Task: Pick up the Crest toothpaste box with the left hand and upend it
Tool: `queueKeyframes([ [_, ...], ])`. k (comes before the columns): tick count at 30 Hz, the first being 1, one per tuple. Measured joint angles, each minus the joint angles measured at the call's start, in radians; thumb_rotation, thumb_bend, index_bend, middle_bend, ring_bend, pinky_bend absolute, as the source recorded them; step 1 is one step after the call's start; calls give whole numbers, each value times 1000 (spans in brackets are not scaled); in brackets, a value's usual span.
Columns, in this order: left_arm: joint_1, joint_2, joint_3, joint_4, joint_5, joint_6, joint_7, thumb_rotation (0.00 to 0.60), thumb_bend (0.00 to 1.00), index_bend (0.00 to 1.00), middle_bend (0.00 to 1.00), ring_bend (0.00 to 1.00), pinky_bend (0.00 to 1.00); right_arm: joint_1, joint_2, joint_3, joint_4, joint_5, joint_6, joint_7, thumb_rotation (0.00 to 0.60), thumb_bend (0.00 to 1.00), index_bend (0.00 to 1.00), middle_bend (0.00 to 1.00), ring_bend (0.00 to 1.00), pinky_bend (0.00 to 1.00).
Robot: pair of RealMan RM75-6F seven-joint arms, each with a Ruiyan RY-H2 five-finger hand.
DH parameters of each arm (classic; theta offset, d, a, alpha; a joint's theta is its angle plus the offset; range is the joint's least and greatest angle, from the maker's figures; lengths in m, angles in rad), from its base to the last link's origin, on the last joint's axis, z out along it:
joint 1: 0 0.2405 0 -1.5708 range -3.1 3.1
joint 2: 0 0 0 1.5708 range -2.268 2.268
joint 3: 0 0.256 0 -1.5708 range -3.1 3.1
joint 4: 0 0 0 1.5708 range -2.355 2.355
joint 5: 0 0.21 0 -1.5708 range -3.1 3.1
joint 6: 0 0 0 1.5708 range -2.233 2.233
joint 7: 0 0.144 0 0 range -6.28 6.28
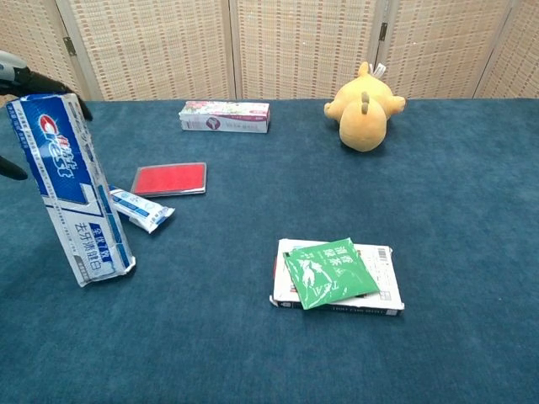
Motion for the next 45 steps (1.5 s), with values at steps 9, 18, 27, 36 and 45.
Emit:
queueKeyframes([
  [9,-7,52,-8,-36,-55,81,95,600,134,0,0,0,0,4,-1,-2,-2,-3,-9,-7,600,208,0,0,0,0],
  [18,15,27,31,-13,-57,177,214,600,134,0,0,0,0,2,-2,0,-3,1,-7,-11,600,208,0,0,0,0],
  [27,176,-69,94,63,166,443,202,600,134,0,0,0,0,7,-10,1,-7,12,-27,-47,600,208,0,0,0,0],
  [36,357,-185,150,277,354,687,-19,600,135,0,0,0,0,25,-34,1,-14,26,-72,-123,600,208,0,0,0,0],
  [45,491,-342,156,527,387,834,-108,600,135,0,0,0,0,40,-59,3,-21,45,-102,-189,600,207,0,0,0,0],
])
